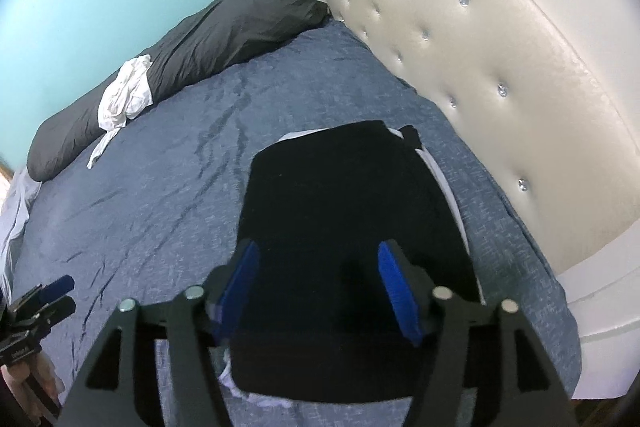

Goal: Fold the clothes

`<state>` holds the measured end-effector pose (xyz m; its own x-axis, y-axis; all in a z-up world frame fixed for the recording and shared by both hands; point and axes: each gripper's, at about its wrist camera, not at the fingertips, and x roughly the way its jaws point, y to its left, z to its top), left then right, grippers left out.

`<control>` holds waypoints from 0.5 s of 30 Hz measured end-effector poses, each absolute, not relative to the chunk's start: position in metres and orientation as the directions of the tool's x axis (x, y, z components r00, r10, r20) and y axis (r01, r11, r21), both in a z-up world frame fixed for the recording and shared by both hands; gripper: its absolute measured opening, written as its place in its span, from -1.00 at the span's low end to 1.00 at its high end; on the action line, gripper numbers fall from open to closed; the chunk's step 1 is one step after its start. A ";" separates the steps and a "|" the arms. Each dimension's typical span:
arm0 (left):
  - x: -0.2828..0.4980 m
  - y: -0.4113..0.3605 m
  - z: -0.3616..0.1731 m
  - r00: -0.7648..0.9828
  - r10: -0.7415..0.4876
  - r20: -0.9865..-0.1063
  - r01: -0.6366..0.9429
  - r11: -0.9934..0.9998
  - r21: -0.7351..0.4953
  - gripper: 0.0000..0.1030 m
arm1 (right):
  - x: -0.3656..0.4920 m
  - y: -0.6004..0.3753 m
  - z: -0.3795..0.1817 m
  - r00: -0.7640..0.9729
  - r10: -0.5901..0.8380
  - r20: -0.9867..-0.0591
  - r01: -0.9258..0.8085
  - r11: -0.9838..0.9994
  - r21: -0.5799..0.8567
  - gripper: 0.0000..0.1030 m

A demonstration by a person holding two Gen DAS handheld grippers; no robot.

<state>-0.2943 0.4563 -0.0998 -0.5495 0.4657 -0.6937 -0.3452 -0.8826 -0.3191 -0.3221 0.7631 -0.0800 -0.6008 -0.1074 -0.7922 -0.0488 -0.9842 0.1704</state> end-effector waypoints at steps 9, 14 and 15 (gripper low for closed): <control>-0.278 0.430 -0.083 -0.579 0.457 -0.675 -0.333 -0.889 -0.315 0.43 | -0.292 0.728 -0.067 -0.644 -0.114 -0.757 -0.038 -0.983 0.180 0.84; -0.267 0.414 -0.071 -0.602 0.448 -0.661 -0.322 -0.894 -0.312 0.63 | -0.275 0.705 -0.058 -0.654 -0.121 -0.747 -0.022 -0.984 0.179 0.95; -0.265 0.411 -0.068 -0.607 0.445 -0.658 -0.321 -0.895 -0.310 0.65 | -0.271 0.700 -0.056 -0.657 -0.122 -0.744 -0.021 -0.984 0.179 0.96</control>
<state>-0.2646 0.4108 -0.0677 -0.6070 0.4455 -0.6581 -0.3212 -0.8950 -0.3095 -0.2714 0.7004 -0.0561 -0.6569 -0.1215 -0.7441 -0.0206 -0.9837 0.1788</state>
